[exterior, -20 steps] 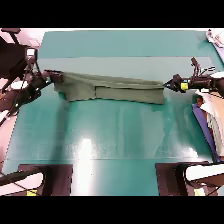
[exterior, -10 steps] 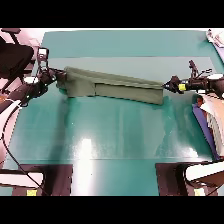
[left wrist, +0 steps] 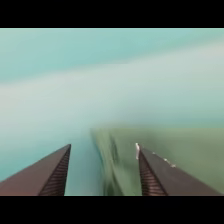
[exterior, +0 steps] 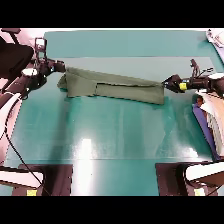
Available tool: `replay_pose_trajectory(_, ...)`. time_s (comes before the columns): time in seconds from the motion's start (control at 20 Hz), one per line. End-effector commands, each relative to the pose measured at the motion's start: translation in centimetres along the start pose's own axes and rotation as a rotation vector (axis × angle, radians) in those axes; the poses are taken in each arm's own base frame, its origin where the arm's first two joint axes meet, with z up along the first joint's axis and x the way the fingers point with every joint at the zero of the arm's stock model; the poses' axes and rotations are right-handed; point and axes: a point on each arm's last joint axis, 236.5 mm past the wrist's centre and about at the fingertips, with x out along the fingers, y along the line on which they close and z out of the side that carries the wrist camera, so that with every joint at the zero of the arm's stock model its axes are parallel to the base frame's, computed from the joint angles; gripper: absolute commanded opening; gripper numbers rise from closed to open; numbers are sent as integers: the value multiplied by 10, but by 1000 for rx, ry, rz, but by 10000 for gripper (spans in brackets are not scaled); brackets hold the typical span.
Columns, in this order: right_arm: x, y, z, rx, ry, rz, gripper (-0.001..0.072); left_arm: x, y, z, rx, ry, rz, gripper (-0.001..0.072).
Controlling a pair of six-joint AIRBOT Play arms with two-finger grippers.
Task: Fold the shirts.
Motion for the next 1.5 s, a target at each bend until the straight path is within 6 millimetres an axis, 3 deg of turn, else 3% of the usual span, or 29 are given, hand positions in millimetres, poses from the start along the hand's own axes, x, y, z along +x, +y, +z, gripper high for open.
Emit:
replay_pose_trajectory(0.0, -24, 6, 15, -43, -54, -15, 484, -9, -17, 49, 46, -81, -80, 478)
replay_pose_trajectory(0.05, -37, 5, 18, -70, -69, -43, 484, -15, -32, 58, 39, -87, -147, 476)
replay_pose_trajectory(0.1, -47, 5, 18, -106, -74, -77, 488, -22, -49, 64, -12, -77, -226, 397)
replay_pose_trajectory(0.2, -69, 5, 13, -158, -64, -149, 544, -37, -88, 54, -98, 13, -394, 87)
replay_pose_trajectory(0.25, -77, 11, 6, -180, -43, -158, 544, -46, -111, 42, -100, 76, -475, 25)
replay_pose_trajectory(0.45, -88, 26, -30, -164, 87, -131, 583, -63, -175, -14, -18, 329, -535, 24)
replay_pose_trajectory(0.75, -67, 2, -53, -77, 169, -131, 635, -74, -261, -70, 56, 488, -581, 24)
replay_pose_trajectory(0.85, -59, -7, -66, -47, 199, -130, 635, -68, -275, -99, 34, 555, -580, 24)
replay_pose_trajectory(1.0, -55, -13, -71, -53, 202, -135, 638, -52, -277, -126, -15, 599, -549, 24)
replay_pose_trajectory(1.3, -32, -10, -63, -30, 174, -32, 639, -34, -285, -135, -33, 611, -553, 25)
replay_pose_trajectory(1.45, -16, -19, -57, 14, 154, -7, 639, -26, -290, -135, -36, 620, -564, 25)
